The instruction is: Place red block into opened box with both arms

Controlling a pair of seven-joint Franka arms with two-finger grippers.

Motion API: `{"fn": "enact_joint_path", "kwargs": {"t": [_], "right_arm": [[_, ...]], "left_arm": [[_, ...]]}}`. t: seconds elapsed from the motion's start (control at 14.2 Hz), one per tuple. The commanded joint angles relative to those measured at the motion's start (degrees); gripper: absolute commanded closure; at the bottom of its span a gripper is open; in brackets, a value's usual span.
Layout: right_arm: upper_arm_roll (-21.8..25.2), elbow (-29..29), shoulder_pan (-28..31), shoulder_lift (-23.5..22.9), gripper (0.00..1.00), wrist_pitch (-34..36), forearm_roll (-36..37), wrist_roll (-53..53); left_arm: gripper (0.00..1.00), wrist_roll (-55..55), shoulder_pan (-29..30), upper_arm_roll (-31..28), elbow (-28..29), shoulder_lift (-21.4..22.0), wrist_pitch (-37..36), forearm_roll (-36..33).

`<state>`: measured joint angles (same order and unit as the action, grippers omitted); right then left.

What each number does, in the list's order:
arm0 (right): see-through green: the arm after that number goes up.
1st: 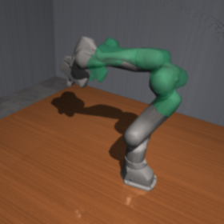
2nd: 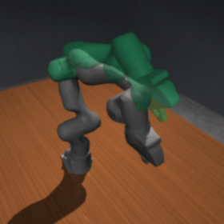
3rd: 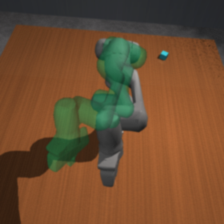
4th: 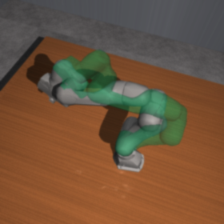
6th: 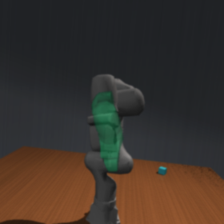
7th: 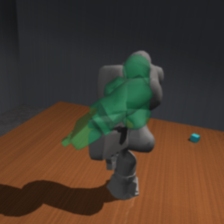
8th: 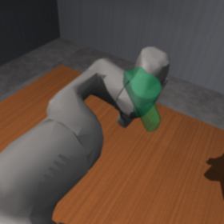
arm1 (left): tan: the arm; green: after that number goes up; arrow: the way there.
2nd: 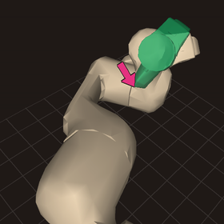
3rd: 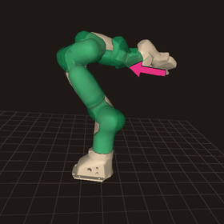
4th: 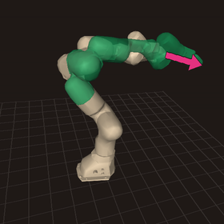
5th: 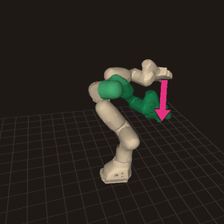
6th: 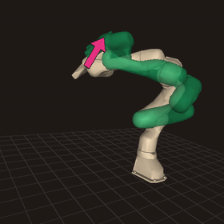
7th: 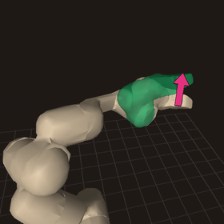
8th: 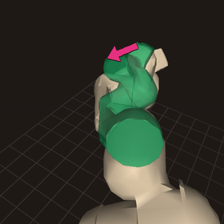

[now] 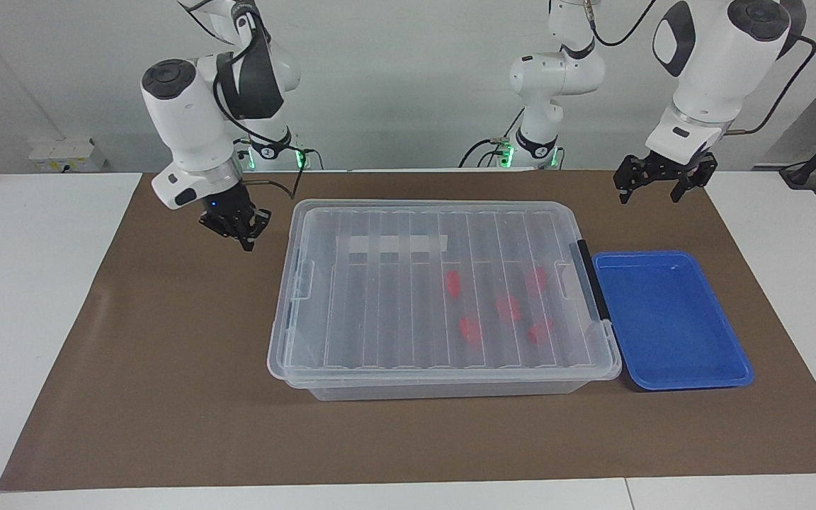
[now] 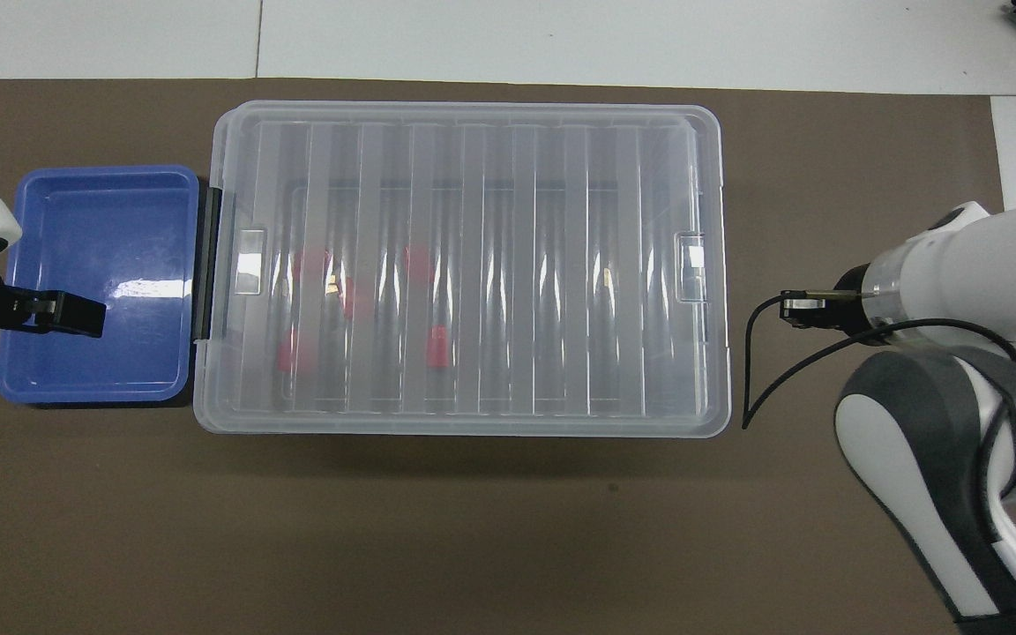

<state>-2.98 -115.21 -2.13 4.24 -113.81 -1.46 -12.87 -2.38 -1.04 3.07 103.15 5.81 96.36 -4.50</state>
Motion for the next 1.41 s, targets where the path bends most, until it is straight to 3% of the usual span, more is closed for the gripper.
{"fn": "enact_joint_path", "kwargs": {"t": [0.0, 0.07, 0.49, 0.78, 0.99, 1.34], "right_arm": [[-0.45, -0.01, 3.70, 0.86, 0.09, 0.87, 0.06, -0.32], [-0.45, 1.30, 4.23, 0.42, 0.02, 1.04, 0.23, -0.32], [-0.63, 16.67, 4.59, -4.76, 0.01, 11.75, 3.39, -0.67], [-0.45, 19.49, 4.15, -4.50, 0.00, 14.49, 4.18, -0.58], [-0.54, 25.99, 4.50, -6.34, 0.00, 21.08, 3.31, -0.32], [-0.98, 26.80, 3.62, -6.70, 0.00, 22.93, 3.75, -0.14]], "left_arm": [[0.00, -0.34, 0.42, 0.10, 2.06, 1.92, 1.46, 0.37], [0.00, -0.34, 0.42, 0.10, 2.06, 2.01, 1.37, 0.37], [0.00, -0.43, 0.42, 0.10, 1.97, 1.92, 1.28, 0.37], [0.00, -0.43, 0.42, 0.01, 1.88, 1.92, 1.20, 0.37], [0.00, -0.43, 0.42, 0.01, 1.97, 1.92, 1.20, 0.37], [0.00, -0.43, 0.42, 0.01, 1.97, 1.92, 1.20, 0.37]]}}
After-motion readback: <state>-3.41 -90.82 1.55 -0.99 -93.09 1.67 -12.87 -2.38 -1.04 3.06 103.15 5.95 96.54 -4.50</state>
